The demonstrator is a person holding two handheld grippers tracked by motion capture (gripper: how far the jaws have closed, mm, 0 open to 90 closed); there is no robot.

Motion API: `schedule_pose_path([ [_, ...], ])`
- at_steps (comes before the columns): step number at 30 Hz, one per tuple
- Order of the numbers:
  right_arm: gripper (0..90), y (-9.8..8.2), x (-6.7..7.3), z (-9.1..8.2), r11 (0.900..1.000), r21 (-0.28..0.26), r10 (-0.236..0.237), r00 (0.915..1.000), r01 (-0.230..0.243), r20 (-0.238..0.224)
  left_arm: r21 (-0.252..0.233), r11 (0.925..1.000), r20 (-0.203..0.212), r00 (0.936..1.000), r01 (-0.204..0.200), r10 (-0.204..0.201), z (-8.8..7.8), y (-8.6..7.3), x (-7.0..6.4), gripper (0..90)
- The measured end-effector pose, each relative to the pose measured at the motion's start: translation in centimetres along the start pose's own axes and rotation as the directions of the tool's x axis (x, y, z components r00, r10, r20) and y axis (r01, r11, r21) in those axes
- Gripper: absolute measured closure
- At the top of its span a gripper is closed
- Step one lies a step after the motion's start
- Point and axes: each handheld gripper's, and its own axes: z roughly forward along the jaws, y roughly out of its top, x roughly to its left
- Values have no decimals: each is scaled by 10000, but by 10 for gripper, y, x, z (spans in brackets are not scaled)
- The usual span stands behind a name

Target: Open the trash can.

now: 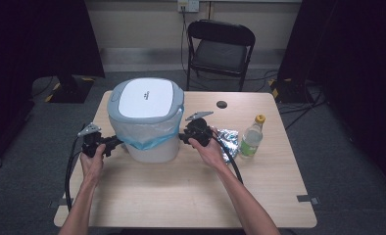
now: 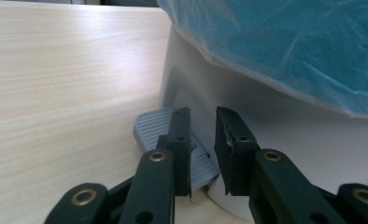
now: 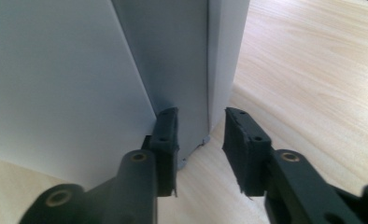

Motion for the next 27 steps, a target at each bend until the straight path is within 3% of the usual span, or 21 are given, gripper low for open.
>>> schedule_pose_path([
  [5,656,-4,-2,-5,10000,82,29,9996,-27,-278,30,10000,324,9995,-45,44,-6,-6,-6,759],
  [8,653,-8,-5,-10,9999,117,11,9991,-6,-429,83,9998,482,9986,-201,197,-12,-9,-16,758],
  [10,647,-8,-5,-11,9999,103,37,9993,-33,-378,66,9996,493,9984,-278,275,-14,-10,-19,720],
  [11,625,-10,-5,-12,10000,67,58,9995,-55,-318,94,9993,353,9988,-354,351,-15,-10,-20,720],
  [12,542,-11,-6,-12,10000,29,95,9999,-95,-42,101,9992,220,9990,-382,379,-16,-10,-21,609],
  [13,498,-11,-6,-12,9999,16,132,9999,-132,104,159,9994,142,9995,-296,294,-16,-10,-17,558],
  [14,498,-11,-6,-12,9999,16,132,9999,-132,104,159,9994,142,9995,-296,294,-16,-10,-17,507],
  [15,475,-11,-4,-13,9997,32,245,9991,-246,334,215,9994,145,9996,-263,259,-15,-10,-15,507],
  [16,431,-13,-4,-13,10000,4,49,9984,-49,561,405,9990,-145,9997,-174,180,-12,-12,-11,479],
  [20,374,-16,-1,-16,9997,149,178,9955,-192,929,526,9985,-384,9992,-118,139,-4,-15,-7,460],
  [24,323,-18,1,-19,9995,248,181,9951,-206,974,488,9987,-774,9969,-132,170,1,-15,-2,444],
  [25,308,-22,4,-22,9995,277,131,9956,-157,925,809,9967,-921,9957,-34,108,7,-15,4,441],
  [27,286,-25,8,-25,9994,266,186,9959,-210,889,973,9952,-990,9951,41,56,11,-15,9,429],
])
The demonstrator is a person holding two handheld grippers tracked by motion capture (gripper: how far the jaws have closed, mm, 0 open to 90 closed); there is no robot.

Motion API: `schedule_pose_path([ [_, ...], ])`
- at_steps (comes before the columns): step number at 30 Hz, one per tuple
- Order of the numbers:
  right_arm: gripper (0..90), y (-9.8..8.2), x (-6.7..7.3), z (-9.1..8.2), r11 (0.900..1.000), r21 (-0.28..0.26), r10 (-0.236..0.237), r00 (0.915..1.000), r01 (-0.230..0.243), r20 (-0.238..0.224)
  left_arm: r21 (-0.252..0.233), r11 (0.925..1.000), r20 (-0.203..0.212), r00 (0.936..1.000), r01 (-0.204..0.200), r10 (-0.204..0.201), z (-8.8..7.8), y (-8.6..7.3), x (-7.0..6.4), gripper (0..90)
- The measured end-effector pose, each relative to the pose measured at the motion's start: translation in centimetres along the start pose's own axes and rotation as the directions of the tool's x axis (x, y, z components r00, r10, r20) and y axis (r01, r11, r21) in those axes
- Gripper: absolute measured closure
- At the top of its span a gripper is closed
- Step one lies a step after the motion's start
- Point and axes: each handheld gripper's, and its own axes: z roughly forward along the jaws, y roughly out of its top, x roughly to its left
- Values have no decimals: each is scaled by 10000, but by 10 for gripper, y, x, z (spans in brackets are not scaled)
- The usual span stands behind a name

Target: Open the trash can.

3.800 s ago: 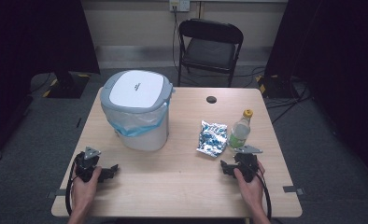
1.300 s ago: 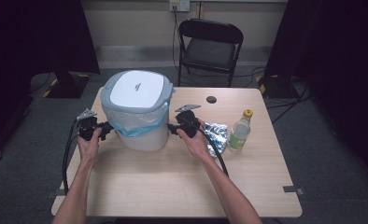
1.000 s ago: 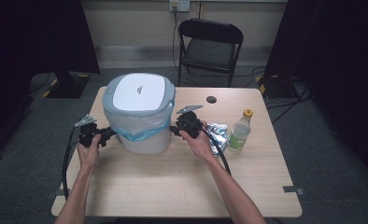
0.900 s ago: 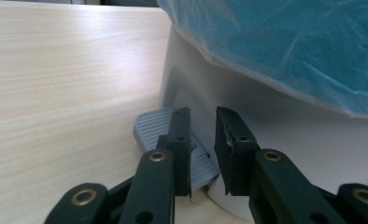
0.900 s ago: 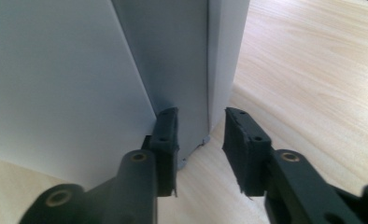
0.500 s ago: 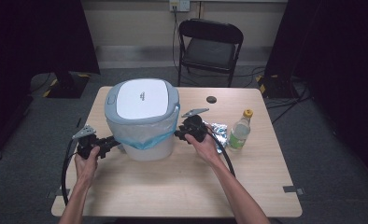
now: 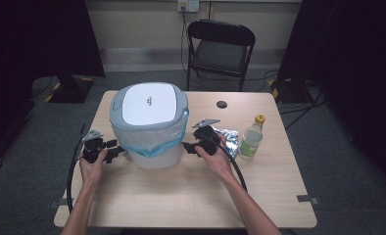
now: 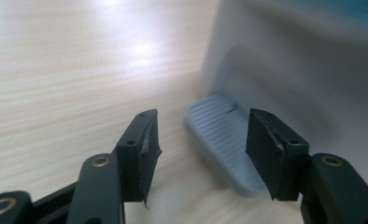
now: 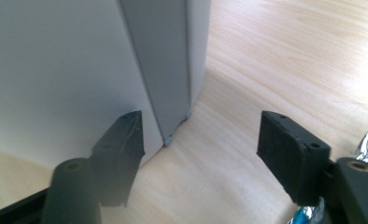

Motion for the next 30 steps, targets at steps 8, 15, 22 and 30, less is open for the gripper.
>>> schedule_pose_path([
  [8,235,-10,8,-5,9999,55,-136,9994,138,-316,106,9998,859,9962,-139,130,9,1,-1,407],
  [15,231,-12,9,-4,9999,-101,38,9992,-42,-408,204,9994,1361,9903,-294,263,11,-1,-7,407],
  [22,226,-12,7,-3,9998,-128,177,9992,-181,-350,237,9976,1305,9896,-645,609,-3,-9,-15,468],
  [30,233,-11,5,-1,9997,-127,200,9996,-203,-204,602,9939,1068,9906,-925,857,-3,-22,-18,452],
])
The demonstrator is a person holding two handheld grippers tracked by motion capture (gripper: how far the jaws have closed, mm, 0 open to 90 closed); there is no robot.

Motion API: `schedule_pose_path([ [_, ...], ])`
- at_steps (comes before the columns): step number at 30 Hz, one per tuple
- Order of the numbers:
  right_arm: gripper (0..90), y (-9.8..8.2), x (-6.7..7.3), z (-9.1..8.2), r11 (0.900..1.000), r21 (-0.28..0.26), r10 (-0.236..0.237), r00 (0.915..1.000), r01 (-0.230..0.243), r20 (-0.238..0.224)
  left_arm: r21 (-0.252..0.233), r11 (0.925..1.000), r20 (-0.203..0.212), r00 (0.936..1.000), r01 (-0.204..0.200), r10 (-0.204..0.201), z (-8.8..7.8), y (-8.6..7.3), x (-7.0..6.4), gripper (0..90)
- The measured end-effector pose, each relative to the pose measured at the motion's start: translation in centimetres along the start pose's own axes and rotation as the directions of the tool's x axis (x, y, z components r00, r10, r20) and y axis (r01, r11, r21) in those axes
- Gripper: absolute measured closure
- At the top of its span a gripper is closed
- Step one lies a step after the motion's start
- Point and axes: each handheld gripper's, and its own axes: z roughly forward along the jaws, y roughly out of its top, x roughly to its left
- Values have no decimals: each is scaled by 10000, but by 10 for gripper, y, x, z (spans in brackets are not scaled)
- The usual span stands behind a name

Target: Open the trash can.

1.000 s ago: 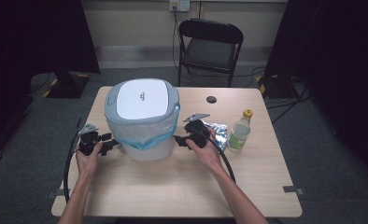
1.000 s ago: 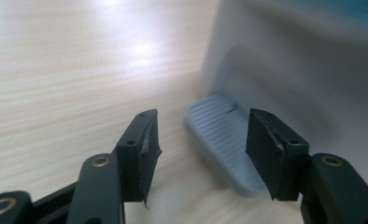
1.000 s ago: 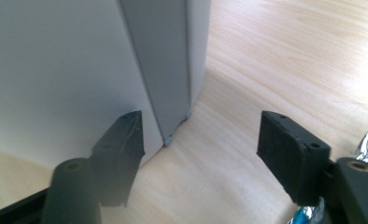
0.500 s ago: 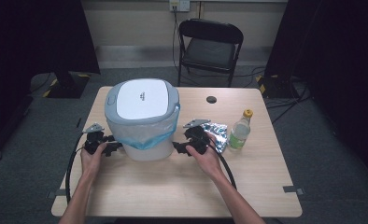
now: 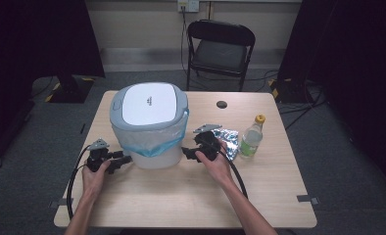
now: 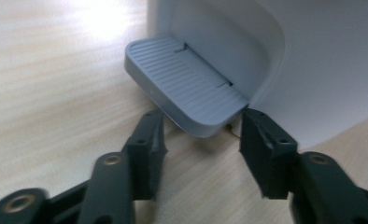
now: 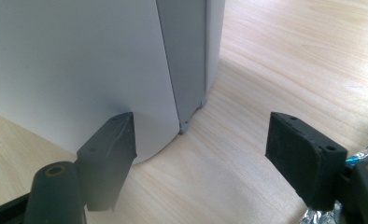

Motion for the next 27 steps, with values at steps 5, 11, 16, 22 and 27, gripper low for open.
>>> schedule_pose_path([
  [5,238,0,1,0,10000,0,-70,10000,70,25,-334,9990,360,9990,287,-275,2,4,10,381],
  [11,246,1,0,1,10000,-23,45,9997,-45,227,-151,9998,385,9992,-126,131,1,10,7,447],
  [16,282,2,0,2,9999,-76,136,9995,-134,291,-627,9980,51,10000,-67,71,-5,16,3,416],
  [22,281,2,1,1,9999,-62,125,9995,-124,296,-769,9970,225,9997,-32,49,-3,21,2,525],
  [27,335,3,-3,1,9996,-179,236,9984,-227,523,-719,9974,796,9967,-106,163,-1,19,-5,572],
])
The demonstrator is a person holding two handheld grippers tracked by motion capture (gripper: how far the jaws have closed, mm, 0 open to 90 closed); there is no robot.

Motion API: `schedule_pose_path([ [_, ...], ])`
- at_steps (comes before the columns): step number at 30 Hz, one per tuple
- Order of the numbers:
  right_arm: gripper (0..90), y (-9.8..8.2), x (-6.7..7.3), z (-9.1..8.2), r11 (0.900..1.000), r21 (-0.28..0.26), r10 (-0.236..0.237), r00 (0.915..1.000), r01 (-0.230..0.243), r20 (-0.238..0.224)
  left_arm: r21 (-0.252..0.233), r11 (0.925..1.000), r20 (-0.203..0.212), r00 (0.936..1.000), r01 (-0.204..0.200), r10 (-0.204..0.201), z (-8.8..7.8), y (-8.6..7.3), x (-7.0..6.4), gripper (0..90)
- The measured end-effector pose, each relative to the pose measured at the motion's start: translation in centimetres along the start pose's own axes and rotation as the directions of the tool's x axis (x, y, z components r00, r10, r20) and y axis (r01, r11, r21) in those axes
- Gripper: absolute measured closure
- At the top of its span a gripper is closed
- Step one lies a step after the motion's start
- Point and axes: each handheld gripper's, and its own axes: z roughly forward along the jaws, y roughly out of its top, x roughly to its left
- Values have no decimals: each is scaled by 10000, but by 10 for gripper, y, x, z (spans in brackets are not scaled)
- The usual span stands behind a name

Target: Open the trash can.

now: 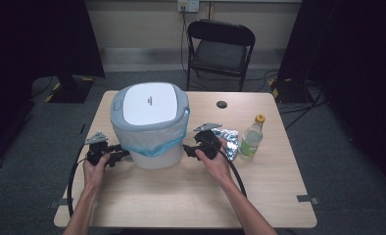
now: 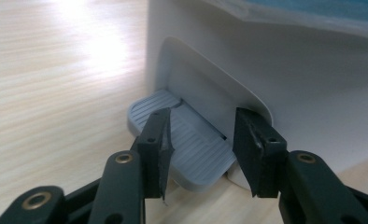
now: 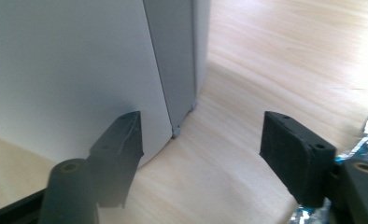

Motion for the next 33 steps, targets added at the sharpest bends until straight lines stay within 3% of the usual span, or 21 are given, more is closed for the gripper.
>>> schedule_pose_path([
  [5,391,1,-7,-1,9996,-139,239,9988,-233,431,209,9994,237,9993,-279,274,2,-1,-17,542],
  [8,378,2,-14,0,9992,-161,380,9977,-372,555,228,9992,214,9992,-337,332,3,-3,-28,512],
  [10,368,3,-20,2,9989,-202,441,9962,-426,757,209,9990,436,9983,-396,386,5,-6,-36,485],
  [12,353,4,-21,2,9987,-172,482,9958,-470,780,224,9988,264,9988,-426,420,4,-5,-37,453],
  [14,336,3,-21,0,9987,-209,489,9963,-475,708,-70,9998,-176,9996,-205,204,0,-3,-30,453],
  [17,285,0,-21,-5,9986,-232,482,9971,-470,581,-230,9997,-478,9989,-11,0,-6,-3,-22,453],
  [18,270,-1,-21,-7,9983,-232,540,9973,-529,506,-264,9997,-1065,9943,10,-38,-10,-3,-14,452],
  [20,264,-1,-21,-8,9984,-230,522,9975,-511,480,-266,9995,-1170,9930,139,-169,-10,-3,-11,450],
  [22,270,-3,-19,-10,9985,-239,503,9975,-492,490,-188,9993,-1656,9856,313,-340,-4,-3,1,434],
  [24,271,-3,-19,-10,9985,-255,501,9975,-489,499,-29,9998,-1792,9836,208,-210,-2,-1,4,429],
  [25,269,-4,-18,-11,9987,-232,470,9976,-458,504,-69,9999,-2132,9769,126,-138,5,0,7,415],
  [26,269,-4,-18,-11,9987,-232,470,9976,-458,504,-69,9999,-2132,9769,126,-138,5,0,7,403],
  [27,266,-5,-18,-11,9987,-227,460,9978,-449,487,8,10000,-2346,9721,52,-49,9,-1,8,403],
  [29,263,-5,-18,-10,9989,-188,445,9980,-436,449,82,9999,-2334,9723,141,-118,14,-4,12,361],
  [31,263,-6,-18,-10,9989,-195,435,9980,-426,457,169,9993,-2066,9780,344,-302,17,-5,15,359],
  [33,268,-6,-17,-10,9987,-187,481,9978,-473,462,184,9998,-1687,9857,71,-39,17,-2,12,405],
])
